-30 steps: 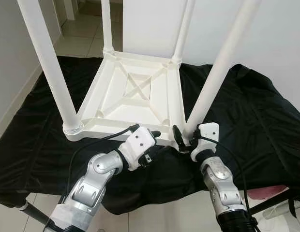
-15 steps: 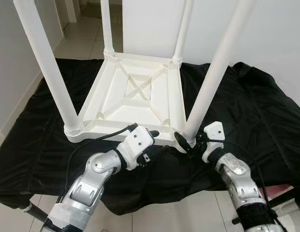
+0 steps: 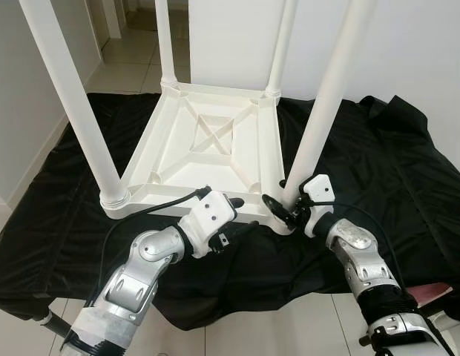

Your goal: Building children table

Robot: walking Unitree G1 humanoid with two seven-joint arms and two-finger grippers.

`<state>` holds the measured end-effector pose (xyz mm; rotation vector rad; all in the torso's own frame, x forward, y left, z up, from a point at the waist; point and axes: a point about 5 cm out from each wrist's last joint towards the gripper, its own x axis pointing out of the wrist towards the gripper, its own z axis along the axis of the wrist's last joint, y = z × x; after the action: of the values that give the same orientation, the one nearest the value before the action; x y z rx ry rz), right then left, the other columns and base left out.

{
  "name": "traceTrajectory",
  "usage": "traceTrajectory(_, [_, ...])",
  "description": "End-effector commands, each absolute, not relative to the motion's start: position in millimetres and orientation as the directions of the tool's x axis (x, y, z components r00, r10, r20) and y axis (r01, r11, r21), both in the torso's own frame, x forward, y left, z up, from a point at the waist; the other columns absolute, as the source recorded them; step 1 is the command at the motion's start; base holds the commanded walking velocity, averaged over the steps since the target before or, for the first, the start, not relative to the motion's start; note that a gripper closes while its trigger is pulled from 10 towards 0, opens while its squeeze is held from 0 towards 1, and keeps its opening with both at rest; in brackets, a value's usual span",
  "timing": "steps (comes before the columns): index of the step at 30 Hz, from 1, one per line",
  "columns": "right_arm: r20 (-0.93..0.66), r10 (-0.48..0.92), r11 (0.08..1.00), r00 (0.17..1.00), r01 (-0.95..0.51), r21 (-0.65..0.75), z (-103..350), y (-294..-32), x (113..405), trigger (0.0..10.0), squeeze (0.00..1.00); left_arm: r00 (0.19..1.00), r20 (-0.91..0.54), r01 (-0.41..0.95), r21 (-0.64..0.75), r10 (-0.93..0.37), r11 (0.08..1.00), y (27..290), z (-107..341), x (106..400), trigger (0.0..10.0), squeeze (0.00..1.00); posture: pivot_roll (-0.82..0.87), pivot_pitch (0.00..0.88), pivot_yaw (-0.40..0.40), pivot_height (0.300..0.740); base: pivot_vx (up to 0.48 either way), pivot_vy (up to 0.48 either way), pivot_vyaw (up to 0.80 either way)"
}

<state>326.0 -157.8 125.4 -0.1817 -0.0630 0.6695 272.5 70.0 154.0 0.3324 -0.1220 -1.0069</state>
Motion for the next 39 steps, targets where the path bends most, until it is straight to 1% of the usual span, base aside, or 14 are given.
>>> traceTrajectory(1, [-0.031, 0.651, 0.742, 0.759, -0.644, -0.185, 120, -153, 326, 0.0, 0.0, 0.524, -0.06, 0.814, 0.327, -0.849, 0.48, 68, 154, 273, 10.0, 0.0, 0.04, 0.0, -0.049, 0.74, 0.0, 0.0, 0.0])
traceTrajectory(7, [-0.028, 0.649, 0.747, 0.76, -0.643, -0.169, 119, -155, 326, 0.0, 0.0, 0.532, -0.055, 0.81, 0.324, -0.845, 0.489, 68, 155, 273, 10.0, 0.0, 0.05, 0.0, -0.056, 0.74, 0.0, 0.0, 0.0])
traceTrajectory(8, [-0.007, 0.63, 0.767, 0.777, -0.623, -0.152, 120, -155, 325, 10.0, 0.0, 0.533, -0.055, 0.811, 0.319, -0.844, 0.491, 68, 154, 272, 10.0, 0.0, 0.05, 0.0, -0.062, 0.74, 0.0, 0.0, 0.0])
traceTrajectory(12, [0.049, 0.561, 0.826, 0.826, -0.554, -0.107, 123, -151, 323, 10.0, 0.0, 0.534, -0.058, 0.812, 0.313, -0.843, 0.493, 67, 152, 269, 10.0, 0.0, 0.05, 0.0, -0.069, 0.74, 0.0, 0.0, 0.0])
traceTrajectory(16, [0.072, 0.524, 0.85, 0.849, -0.516, -0.104, 124, -147, 321, 10.0, 0.0, 0.537, -0.058, 0.811, 0.31, -0.841, 0.497, 67, 151, 268, 10.0, 0.0, 0.05, 0.0, -0.069, 0.74, 0.0, 0.0, 0.0])
traceTrajectory(19, [0.093, 0.389, 0.921, 0.917, -0.386, -0.043, 121, -141, 319, 10.0, 0.0, 0.545, -0.059, 0.81, 0.297, -0.836, 0.506, 69, 150, 267, 10.0, 0.0, 0.05, 0.0, -0.073, 0.74, 0.0, 0.0, 0.0])
traceTrajectory(21, [0.093, 0.389, 0.921, 0.917, -0.386, -0.043, 121, -141, 319, 10.0, 0.0, 0.545, -0.059, 0.81, 0.297, -0.836, 0.506, 69, 150, 267, 10.0, 0.0, 0.05, 0.0, -0.073, 0.74, 0.0, 0.0, 0.0])
traceTrajectory(22, [0.087, 0.34, 0.941, 0.937, -0.339, -0.025, 118, -139, 318, 10.0, 0.0, 0.545, -0.06, 0.811, 0.291, -0.837, 0.507, 68, 149, 265, 10.0, 0.0, 0.05, 0.0, -0.076, 0.74, 0.0, 0.0, 0.0])
traceTrajectory(26, [0.082, 0.304, 0.953, 0.949, -0.304, -0.015, 115, -137, 316, 10.0, 0.0, 0.544, -0.063, 0.813, 0.286, -0.837, 0.507, 68, 147, 264, 10.0, 0.0, 0.05, 0.0, -0.079, 0.74, 0.0, 0.0, 0.0])
traceTrajectory(28, [0.059, 0.161, 0.987, 0.985, -0.162, 0.016, 108, -130, 313, 10.0, 0.0, 0.539, -0.066, 0.818, 0.276, -0.839, 0.504, 66, 145, 260, 10.0, 0.0, 0.06, 0.0, -0.101, 0.74, 0.0, 0.0, 0.0])
traceTrajectory(29, [0.059, 0.161, 0.987, 0.985, -0.162, 0.016, 108, -130, 313, 10.0, 0.0, 0.539, -0.066, 0.818, 0.276, -0.839, 0.504, 66, 145, 260, 10.0, 0.0, 0.06, 0.0, -0.101, 0.74, 0.0, 0.0, 0.0])
traceTrajectory(30, [0.051, 0.125, 0.992, 0.991, -0.126, 0.029, 107, -128, 313, 10.0, 0.0, 0.539, -0.066, 0.82, 0.273, -0.84, 0.504, 65, 144, 259, 10.0, 0.0, 0.06, 0.0, -0.101, 0.74, 0.0, 0.0, 0.0])
traceTrajectory(32, [0.047, 0.119, 0.99, 0.992, -0.123, 0.075, 108, -122, 313, 10.0, 0.0, 0.541, -0.067, 0.818, 0.274, -0.839, 0.506, 65, 145, 259, 10.0, 0.0, 0.06, 0.012, -0.116, 0.74, 0.0, 0.0, 0.0])
traceTrajectory(39, [0.063, 0.151, 0.986, 0.986, -0.155, 0.059, 113, -119, 309, 10.0, 0.0, 0.548, -0.065, 0.814, 0.272, -0.834, 0.513, 64, 145, 259, 10.0, 0.0, 0.06, 0.03, -0.136, 0.74, 0.0, 0.0, 0.0])
